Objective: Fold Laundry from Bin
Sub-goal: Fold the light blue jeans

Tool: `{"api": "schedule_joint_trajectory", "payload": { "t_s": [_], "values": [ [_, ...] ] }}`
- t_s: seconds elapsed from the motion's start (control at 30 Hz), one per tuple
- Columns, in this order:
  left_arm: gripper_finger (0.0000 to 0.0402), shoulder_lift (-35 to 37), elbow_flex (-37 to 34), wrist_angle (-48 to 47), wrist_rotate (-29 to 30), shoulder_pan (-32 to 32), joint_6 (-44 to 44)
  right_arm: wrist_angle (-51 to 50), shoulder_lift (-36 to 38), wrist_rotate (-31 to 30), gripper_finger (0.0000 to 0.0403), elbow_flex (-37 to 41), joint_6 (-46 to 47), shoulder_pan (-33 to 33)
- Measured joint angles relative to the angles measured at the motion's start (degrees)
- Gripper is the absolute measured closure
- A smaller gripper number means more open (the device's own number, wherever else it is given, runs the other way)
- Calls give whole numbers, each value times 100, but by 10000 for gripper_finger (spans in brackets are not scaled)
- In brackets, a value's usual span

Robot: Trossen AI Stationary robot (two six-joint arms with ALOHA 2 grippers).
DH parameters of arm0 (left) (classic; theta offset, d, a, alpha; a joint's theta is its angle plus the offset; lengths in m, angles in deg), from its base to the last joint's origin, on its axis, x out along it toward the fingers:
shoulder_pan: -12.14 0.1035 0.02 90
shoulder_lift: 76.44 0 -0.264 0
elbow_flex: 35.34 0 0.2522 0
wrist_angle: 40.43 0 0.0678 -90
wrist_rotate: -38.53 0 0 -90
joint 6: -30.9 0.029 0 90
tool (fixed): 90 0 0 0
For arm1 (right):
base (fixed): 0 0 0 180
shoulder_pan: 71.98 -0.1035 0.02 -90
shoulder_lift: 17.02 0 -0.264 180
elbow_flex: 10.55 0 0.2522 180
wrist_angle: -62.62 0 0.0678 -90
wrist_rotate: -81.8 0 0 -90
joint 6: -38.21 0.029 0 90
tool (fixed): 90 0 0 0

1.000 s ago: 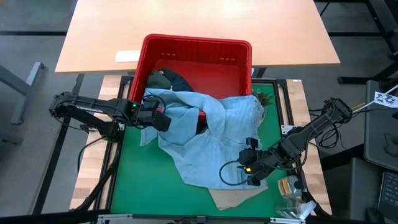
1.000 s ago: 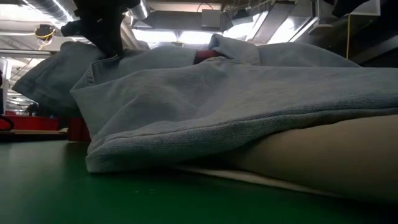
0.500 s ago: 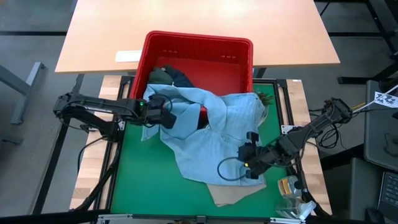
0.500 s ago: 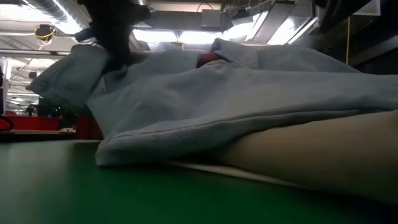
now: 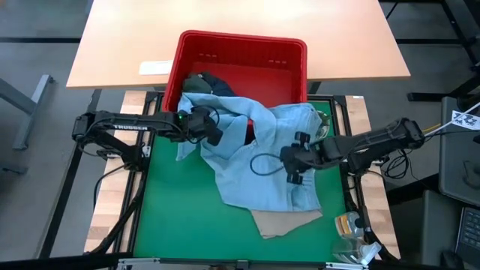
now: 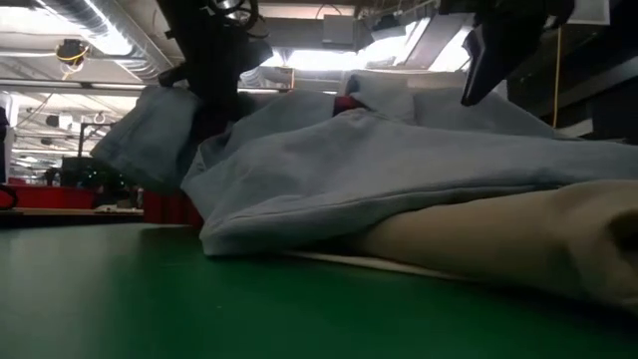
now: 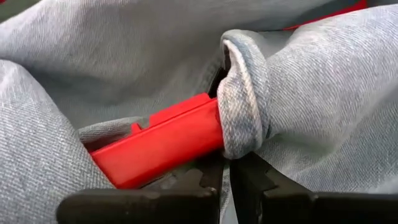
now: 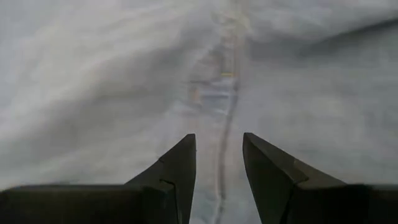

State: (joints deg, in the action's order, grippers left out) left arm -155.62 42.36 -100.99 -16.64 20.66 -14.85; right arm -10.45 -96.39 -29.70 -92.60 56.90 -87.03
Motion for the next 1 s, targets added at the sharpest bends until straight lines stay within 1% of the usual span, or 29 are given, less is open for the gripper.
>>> {"api": "schedule_joint_trajectory", "payload": {
  "t_s": [0.17, 0.4, 0.47, 0.6, 0.67, 0.77, 0.93, 1.0],
  "values": [
    [390, 15, 0, -32, -283, 22, 275, 65, -1, 227, 269, 0, -233, 355],
    [391, 135, 0, 3, -445, -239, 287, 222, 0, 302, 269, 2, -375, 393],
    [391, 293, -2, 1, -464, -302, 287, 285, -2, 196, 269, 0, -373, 391],
    [391, 688, -2, 2, -483, -386, 286, 306, -1, -414, 269, 2, -375, 494],
    [391, 889, -2, 20, -482, -426, 287, 330, 0, -548, 269, 2, -375, 646],
    [391, 1177, -2, 181, -498, -483, 321, 376, -2, -497, 269, 2, -399, 942],
    [391, 1582, -2, 760, -509, -684, 814, 413, -53, -366, 269, 2, -399, 1492],
    [391, 1729, -2, 1025, -603, -782, 1067, 450, -84, -195, 269, 0, -413, 1679]
  ]
}}
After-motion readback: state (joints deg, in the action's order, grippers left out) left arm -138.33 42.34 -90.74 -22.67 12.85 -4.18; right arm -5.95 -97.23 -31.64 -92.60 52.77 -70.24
